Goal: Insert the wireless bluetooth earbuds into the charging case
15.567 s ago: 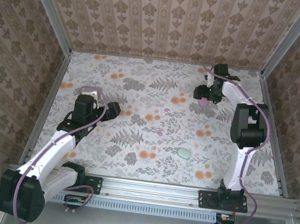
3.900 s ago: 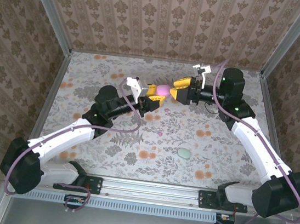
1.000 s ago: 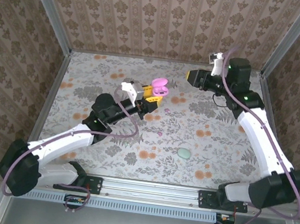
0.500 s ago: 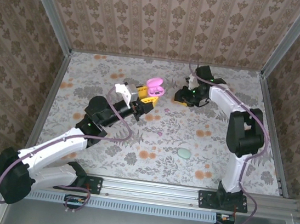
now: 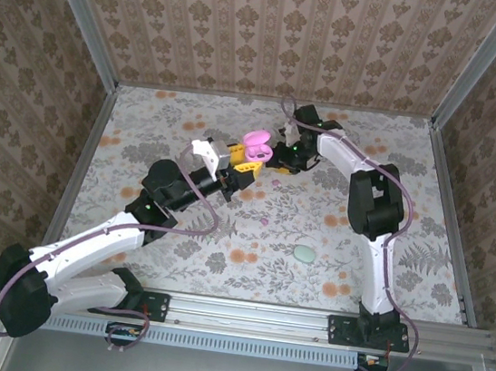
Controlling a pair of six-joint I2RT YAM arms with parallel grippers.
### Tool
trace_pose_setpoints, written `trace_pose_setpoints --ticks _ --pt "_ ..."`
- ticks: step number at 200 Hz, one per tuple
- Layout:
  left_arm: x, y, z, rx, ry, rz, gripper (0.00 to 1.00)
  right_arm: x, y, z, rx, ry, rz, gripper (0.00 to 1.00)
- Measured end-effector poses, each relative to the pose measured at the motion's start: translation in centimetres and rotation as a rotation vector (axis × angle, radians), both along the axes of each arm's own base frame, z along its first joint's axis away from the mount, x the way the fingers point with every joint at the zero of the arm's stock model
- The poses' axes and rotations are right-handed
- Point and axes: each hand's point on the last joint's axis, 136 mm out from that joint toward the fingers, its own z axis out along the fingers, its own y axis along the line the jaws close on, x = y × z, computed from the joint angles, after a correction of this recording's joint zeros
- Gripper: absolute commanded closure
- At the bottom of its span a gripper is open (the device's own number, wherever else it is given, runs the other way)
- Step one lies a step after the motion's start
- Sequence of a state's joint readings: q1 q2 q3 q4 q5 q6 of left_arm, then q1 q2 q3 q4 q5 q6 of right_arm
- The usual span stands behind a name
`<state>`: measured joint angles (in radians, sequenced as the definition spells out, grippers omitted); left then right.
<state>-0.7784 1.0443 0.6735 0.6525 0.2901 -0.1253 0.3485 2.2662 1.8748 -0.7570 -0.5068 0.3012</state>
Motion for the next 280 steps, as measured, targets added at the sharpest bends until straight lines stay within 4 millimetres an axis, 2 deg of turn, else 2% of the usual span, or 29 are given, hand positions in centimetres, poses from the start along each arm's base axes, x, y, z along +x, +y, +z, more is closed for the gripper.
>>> trace_pose_setpoints --ticks 30,62,117,152,197,244,280 --pt "0.0 -0.1 -0.1 0.003 0.004 -0.001 0.66 0.1 0.5 -0.7 -0.037 -0.001 0.038 0.56" --pt "0.1 -0.2 -0.5 0.014 0.014 -0.001 0.66 -0.1 0.3 -2.1 -0.090 0.003 0.078 0.56" --pt "0.5 -0.7 -1.3 0.032 0.032 -0.005 0.66 -0.3 0.2 -3.2 -0.127 0.007 0.156 0.58" --pt "0.5 -0.8 -1.1 0.031 0.031 -0.007 0.66 -1.6 -0.1 -3.5 -0.147 0.037 0.210 0.64" --pt "0.6 -1.0 -1.2 0.035 0.035 -0.007 0.66 -2.9 -0.5 -3.6 -0.164 0.069 0.254 0.65" --pt "0.7 -1.0 -1.3 0.038 0.034 -0.007 0.66 -4.3 -1.2 -4.4 -0.180 0.103 0.259 0.61" --pt "0.7 -1.0 -1.3 0.038 0.034 -0.007 0.66 -5.1 -1.8 -4.0 -0.192 0.103 0.254 0.57"
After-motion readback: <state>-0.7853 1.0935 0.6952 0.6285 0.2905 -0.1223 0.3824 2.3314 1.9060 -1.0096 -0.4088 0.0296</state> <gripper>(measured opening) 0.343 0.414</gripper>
